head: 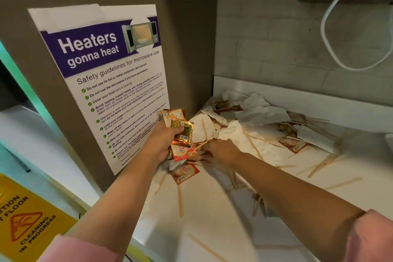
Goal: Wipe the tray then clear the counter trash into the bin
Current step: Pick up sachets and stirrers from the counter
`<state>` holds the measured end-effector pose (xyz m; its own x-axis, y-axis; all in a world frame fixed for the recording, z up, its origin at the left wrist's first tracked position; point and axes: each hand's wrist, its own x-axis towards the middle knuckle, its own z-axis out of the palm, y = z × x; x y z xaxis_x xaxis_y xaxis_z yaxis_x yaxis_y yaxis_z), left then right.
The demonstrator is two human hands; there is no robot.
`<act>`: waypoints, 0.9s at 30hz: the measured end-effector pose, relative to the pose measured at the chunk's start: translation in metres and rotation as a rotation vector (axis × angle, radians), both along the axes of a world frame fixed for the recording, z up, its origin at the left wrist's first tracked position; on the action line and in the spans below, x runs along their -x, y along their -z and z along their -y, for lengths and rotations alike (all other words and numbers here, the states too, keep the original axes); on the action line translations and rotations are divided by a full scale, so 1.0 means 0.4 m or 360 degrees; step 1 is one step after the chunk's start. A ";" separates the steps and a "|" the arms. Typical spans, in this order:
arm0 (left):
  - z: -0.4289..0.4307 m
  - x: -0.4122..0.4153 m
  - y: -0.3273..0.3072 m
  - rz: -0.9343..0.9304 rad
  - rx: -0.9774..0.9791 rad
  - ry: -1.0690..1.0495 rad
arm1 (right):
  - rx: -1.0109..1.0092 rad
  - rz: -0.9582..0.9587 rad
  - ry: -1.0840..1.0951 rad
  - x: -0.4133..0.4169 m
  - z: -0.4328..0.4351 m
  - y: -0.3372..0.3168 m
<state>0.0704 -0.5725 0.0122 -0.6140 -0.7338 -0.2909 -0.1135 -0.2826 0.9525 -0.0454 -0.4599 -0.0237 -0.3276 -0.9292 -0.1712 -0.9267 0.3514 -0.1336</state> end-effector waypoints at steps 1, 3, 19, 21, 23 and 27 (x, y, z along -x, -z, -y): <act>-0.001 0.001 -0.001 0.0000 0.0000 0.0001 | 0.0015 0.0008 0.0016 0.004 -0.004 -0.013; 0.000 0.003 0.000 -0.0001 -0.0005 -0.0002 | 0.0046 0.0060 0.0054 0.015 -0.011 -0.039; -0.030 0.032 0.006 0.0069 -0.0127 -0.0014 | 0.0385 0.1190 0.0726 0.092 -0.088 -0.178; -0.039 0.035 0.004 0.0075 -0.0133 -0.0001 | 0.0594 0.1674 0.0829 0.089 -0.088 -0.176; -0.051 0.041 0.002 0.0060 -0.0145 0.0028 | 0.0772 0.1991 0.0899 0.079 -0.084 -0.170; -0.082 0.051 -0.006 0.0005 -0.0158 0.0099 | 0.0796 0.1986 0.0895 0.043 -0.067 -0.147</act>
<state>0.0502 -0.5397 0.0145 -0.6563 -0.6620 -0.3619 -0.1364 -0.3677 0.9199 -0.0626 -0.4331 0.0352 -0.5442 -0.7777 -0.3146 0.1226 0.2972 -0.9469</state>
